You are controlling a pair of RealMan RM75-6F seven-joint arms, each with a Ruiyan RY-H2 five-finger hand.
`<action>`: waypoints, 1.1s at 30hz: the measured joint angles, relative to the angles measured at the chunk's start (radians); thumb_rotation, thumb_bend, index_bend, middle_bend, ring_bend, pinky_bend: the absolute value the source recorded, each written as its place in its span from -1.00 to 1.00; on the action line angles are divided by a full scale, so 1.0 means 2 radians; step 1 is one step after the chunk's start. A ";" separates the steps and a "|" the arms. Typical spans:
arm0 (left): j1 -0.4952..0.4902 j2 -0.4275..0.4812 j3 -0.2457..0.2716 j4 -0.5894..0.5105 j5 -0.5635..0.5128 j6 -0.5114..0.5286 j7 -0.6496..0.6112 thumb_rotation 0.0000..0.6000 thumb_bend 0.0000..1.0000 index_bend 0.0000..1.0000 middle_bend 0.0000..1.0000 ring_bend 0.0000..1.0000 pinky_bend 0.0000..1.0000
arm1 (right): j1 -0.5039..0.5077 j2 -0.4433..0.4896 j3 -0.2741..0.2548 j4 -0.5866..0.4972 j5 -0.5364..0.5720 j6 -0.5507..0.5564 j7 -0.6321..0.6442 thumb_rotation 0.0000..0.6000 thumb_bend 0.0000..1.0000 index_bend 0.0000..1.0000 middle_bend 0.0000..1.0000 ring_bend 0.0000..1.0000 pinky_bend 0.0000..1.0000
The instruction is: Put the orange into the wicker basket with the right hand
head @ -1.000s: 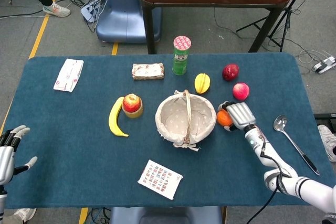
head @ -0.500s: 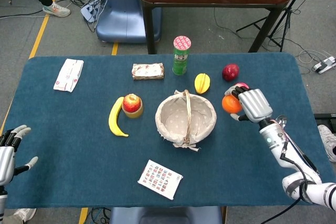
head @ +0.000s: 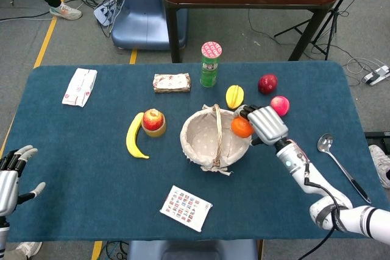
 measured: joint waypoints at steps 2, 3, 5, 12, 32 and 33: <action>-0.001 0.000 0.000 0.000 0.000 -0.001 0.000 1.00 -0.66 -0.48 -0.61 -0.67 -0.52 | 0.004 -0.001 -0.001 -0.006 0.006 -0.005 -0.003 1.00 -0.74 -0.73 -0.55 -0.44 0.04; -0.001 0.000 0.000 0.000 0.000 -0.001 0.000 1.00 -0.66 -0.48 -0.61 -0.67 -0.52 | 0.005 -0.002 -0.001 -0.009 0.008 -0.006 -0.005 1.00 -0.76 -0.81 -0.59 -0.48 0.01; -0.001 0.000 0.000 0.000 0.000 -0.002 -0.001 1.00 -0.66 -0.48 -0.61 -0.68 -0.52 | 0.006 -0.003 -0.002 -0.011 0.009 -0.003 -0.008 1.00 -0.77 -0.87 -0.62 -0.50 0.00; -0.003 0.001 0.000 0.001 0.000 -0.006 -0.002 1.00 -0.66 -0.48 -0.61 -0.68 -0.52 | 0.001 0.004 -0.009 -0.019 0.016 0.010 -0.025 1.00 -0.77 -0.89 -0.69 -0.56 -0.06; -0.013 0.000 -0.005 0.005 -0.006 -0.021 -0.006 1.00 -0.66 -0.48 -0.61 -0.68 -0.52 | -0.153 0.085 -0.067 -0.028 -0.022 0.197 -0.020 1.00 -0.77 -0.89 -0.64 -0.56 -0.06; -0.014 0.000 -0.005 0.005 -0.007 -0.022 -0.006 1.00 -0.66 -0.48 -0.61 -0.68 -0.52 | -0.163 0.086 -0.071 -0.025 -0.028 0.208 -0.017 1.00 -0.77 -0.89 -0.64 -0.56 -0.06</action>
